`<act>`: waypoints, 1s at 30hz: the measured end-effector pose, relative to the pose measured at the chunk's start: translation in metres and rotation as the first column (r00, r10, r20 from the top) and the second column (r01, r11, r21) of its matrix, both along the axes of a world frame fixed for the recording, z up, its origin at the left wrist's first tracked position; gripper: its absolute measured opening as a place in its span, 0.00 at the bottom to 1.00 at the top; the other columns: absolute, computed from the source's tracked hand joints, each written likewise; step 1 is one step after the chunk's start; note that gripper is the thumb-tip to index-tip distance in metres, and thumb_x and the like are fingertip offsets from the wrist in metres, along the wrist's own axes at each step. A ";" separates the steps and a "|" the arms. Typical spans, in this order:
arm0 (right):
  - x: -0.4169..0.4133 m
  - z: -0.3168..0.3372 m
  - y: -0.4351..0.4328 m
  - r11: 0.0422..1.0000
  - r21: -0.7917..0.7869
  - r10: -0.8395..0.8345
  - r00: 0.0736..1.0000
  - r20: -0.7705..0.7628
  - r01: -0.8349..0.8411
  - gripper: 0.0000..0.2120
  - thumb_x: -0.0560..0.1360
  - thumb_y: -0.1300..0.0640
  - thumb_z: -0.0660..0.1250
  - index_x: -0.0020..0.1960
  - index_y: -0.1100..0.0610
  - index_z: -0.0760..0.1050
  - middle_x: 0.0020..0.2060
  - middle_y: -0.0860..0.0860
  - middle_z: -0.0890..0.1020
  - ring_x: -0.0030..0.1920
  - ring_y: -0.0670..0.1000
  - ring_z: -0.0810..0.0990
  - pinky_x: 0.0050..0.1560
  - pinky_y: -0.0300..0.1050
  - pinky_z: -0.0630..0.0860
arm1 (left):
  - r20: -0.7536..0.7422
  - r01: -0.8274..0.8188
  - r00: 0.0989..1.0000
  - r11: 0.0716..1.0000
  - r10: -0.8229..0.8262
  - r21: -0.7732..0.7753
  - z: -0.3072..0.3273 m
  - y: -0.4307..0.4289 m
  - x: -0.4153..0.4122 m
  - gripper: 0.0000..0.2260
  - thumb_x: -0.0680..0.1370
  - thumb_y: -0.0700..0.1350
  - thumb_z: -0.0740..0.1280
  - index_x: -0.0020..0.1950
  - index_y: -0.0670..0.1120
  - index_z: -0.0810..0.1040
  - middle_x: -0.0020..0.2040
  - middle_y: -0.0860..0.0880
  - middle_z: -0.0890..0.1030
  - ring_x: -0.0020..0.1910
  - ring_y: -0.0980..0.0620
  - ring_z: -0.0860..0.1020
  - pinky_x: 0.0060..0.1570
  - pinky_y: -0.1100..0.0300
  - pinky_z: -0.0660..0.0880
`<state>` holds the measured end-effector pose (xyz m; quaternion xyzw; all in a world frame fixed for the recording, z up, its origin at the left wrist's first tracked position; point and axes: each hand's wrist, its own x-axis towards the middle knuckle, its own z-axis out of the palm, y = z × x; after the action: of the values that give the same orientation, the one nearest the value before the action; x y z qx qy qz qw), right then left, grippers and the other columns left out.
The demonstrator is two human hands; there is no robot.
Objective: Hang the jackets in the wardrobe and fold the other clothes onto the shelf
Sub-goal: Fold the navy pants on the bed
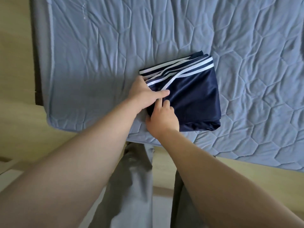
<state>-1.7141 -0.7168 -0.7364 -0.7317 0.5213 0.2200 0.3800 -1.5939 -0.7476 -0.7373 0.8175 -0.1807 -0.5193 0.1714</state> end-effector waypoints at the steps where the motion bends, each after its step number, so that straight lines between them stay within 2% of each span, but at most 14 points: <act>1: 0.002 -0.001 0.000 1.000 0.016 -0.012 1.000 0.005 0.012 0.39 0.79 0.49 0.64 0.81 0.59 0.48 0.68 0.58 0.66 0.63 0.61 0.72 0.49 0.51 0.70 | 0.101 0.096 0.990 0.995 -0.098 0.029 0.001 0.000 -0.002 0.41 0.58 0.62 0.82 0.66 0.50 0.73 0.61 0.57 0.75 0.56 0.59 0.75 0.58 0.62 0.71; 3: 0.004 -0.001 -0.002 0.998 0.035 -0.051 0.998 0.026 0.050 0.38 0.79 0.44 0.62 0.80 0.57 0.48 0.66 0.58 0.67 0.60 0.62 0.74 0.46 0.52 0.69 | 0.240 0.226 0.943 0.973 -0.229 0.040 0.002 0.002 -0.005 0.40 0.61 0.65 0.79 0.68 0.51 0.70 0.62 0.54 0.70 0.58 0.55 0.72 0.57 0.60 0.69; 6: 0.004 0.008 -0.007 0.996 0.007 -0.085 0.995 0.057 0.084 0.43 0.78 0.39 0.59 0.81 0.49 0.36 0.61 0.56 0.70 0.55 0.60 0.76 0.41 0.52 0.69 | 0.290 0.167 0.944 0.986 -0.159 -0.005 0.003 -0.002 0.006 0.25 0.71 0.62 0.73 0.62 0.51 0.74 0.60 0.51 0.78 0.57 0.50 0.78 0.57 0.55 0.75; 8: 0.002 0.015 -0.005 0.997 -0.019 -0.072 0.997 0.038 0.073 0.43 0.78 0.39 0.59 0.81 0.46 0.35 0.62 0.55 0.71 0.55 0.59 0.76 0.42 0.52 0.71 | 0.292 0.167 0.943 0.986 -0.159 -0.001 0.000 -0.007 0.015 0.20 0.74 0.60 0.72 0.59 0.49 0.75 0.56 0.50 0.81 0.55 0.47 0.80 0.55 0.53 0.77; 10: 0.003 0.021 0.006 0.978 -0.056 -0.196 0.979 0.059 0.199 0.34 0.79 0.40 0.61 0.78 0.48 0.50 0.62 0.53 0.73 0.56 0.57 0.76 0.45 0.54 0.76 | 0.323 0.218 0.924 0.976 -0.204 -0.005 -0.004 -0.010 0.020 0.21 0.74 0.61 0.72 0.57 0.48 0.73 0.55 0.49 0.80 0.54 0.45 0.79 0.52 0.53 0.76; 12: 0.005 0.025 0.019 0.859 -0.011 -0.511 0.858 0.053 0.513 0.20 0.78 0.38 0.62 0.61 0.51 0.67 0.54 0.48 0.78 0.52 0.55 0.79 0.45 0.53 0.77 | 0.365 0.248 0.902 0.969 -0.231 0.001 -0.009 -0.011 0.026 0.28 0.71 0.63 0.74 0.60 0.46 0.70 0.61 0.47 0.75 0.56 0.43 0.78 0.51 0.53 0.73; 14: 0.011 0.024 0.027 0.551 0.135 -0.816 0.566 -0.122 0.823 0.23 0.76 0.33 0.62 0.48 0.54 0.73 0.43 0.49 0.82 0.45 0.56 0.82 0.45 0.52 0.79 | 0.339 0.286 0.898 0.957 -0.282 0.039 -0.014 -0.015 0.035 0.36 0.67 0.65 0.76 0.66 0.46 0.69 0.65 0.48 0.72 0.61 0.45 0.76 0.57 0.53 0.73; 16: 0.014 0.023 0.030 -0.024 0.323 -0.930 0.097 -0.354 0.946 0.29 0.73 0.30 0.67 0.50 0.58 0.77 0.40 0.52 0.83 0.38 0.54 0.83 0.42 0.50 0.82 | 0.170 0.223 0.959 0.974 -0.226 0.036 -0.017 -0.020 0.044 0.39 0.64 0.61 0.81 0.67 0.48 0.69 0.61 0.53 0.76 0.61 0.50 0.77 0.61 0.56 0.73; 18: 0.016 0.020 0.030 -0.547 0.462 -0.810 -0.302 -0.502 0.698 0.30 0.69 0.33 0.74 0.55 0.58 0.76 0.42 0.53 0.81 0.34 0.52 0.81 0.41 0.49 0.82 | -0.016 0.083 0.996 0.996 -0.082 0.044 -0.018 -0.024 0.048 0.38 0.61 0.53 0.85 0.66 0.49 0.71 0.53 0.56 0.79 0.54 0.55 0.80 0.56 0.59 0.75; 20: 0.020 0.017 0.034 -0.762 0.506 -0.643 -0.564 -0.519 0.404 0.28 0.68 0.39 0.78 0.57 0.56 0.75 0.52 0.55 0.78 0.44 0.55 0.83 0.44 0.51 0.83 | -0.145 0.000 0.989 0.998 0.009 0.065 -0.020 -0.024 0.048 0.32 0.61 0.47 0.85 0.61 0.48 0.76 0.49 0.55 0.84 0.48 0.57 0.83 0.50 0.60 0.75; 22: 0.025 0.018 0.042 -0.808 0.530 -0.538 -0.688 -0.486 0.258 0.27 0.69 0.44 0.80 0.61 0.56 0.76 0.52 0.53 0.75 0.46 0.54 0.79 0.47 0.50 0.82 | -0.254 -0.092 0.960 0.991 0.113 0.096 -0.016 -0.023 0.043 0.29 0.61 0.45 0.85 0.58 0.46 0.78 0.51 0.51 0.86 0.51 0.54 0.84 0.56 0.56 0.77; 25: 0.027 0.024 0.055 -0.813 0.568 -0.447 -0.762 -0.467 0.129 0.23 0.71 0.50 0.79 0.61 0.57 0.77 0.48 0.51 0.74 0.47 0.52 0.76 0.65 0.51 0.74 | -0.375 -0.217 0.885 0.957 0.275 0.190 -0.005 -0.019 0.033 0.33 0.61 0.46 0.84 0.64 0.43 0.79 0.56 0.47 0.85 0.58 0.48 0.82 0.66 0.50 0.75; 28: 0.021 0.046 0.056 -0.787 0.611 -0.434 -0.783 -0.445 0.089 0.17 0.76 0.55 0.74 0.62 0.58 0.77 0.59 0.56 0.81 0.58 0.56 0.82 0.68 0.56 0.73 | -0.397 -0.325 0.839 0.927 0.373 0.186 0.017 -0.012 0.024 0.23 0.67 0.45 0.82 0.61 0.43 0.83 0.48 0.48 0.87 0.46 0.50 0.85 0.52 0.56 0.81; 30: 0.013 0.075 0.051 -0.771 0.628 -0.447 -0.789 -0.422 0.101 0.15 0.78 0.57 0.71 0.63 0.60 0.77 0.59 0.59 0.82 0.59 0.59 0.82 0.65 0.57 0.76 | -0.354 -0.376 0.834 0.906 0.422 0.195 0.045 -0.003 0.018 0.25 0.66 0.48 0.82 0.60 0.45 0.83 0.50 0.47 0.87 0.47 0.50 0.85 0.47 0.56 0.81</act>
<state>-1.7011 -0.6655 -0.6609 0.3980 0.5579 -0.3780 0.6224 -1.5756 -0.7503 -0.6921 0.7264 0.0623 -0.6331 0.2601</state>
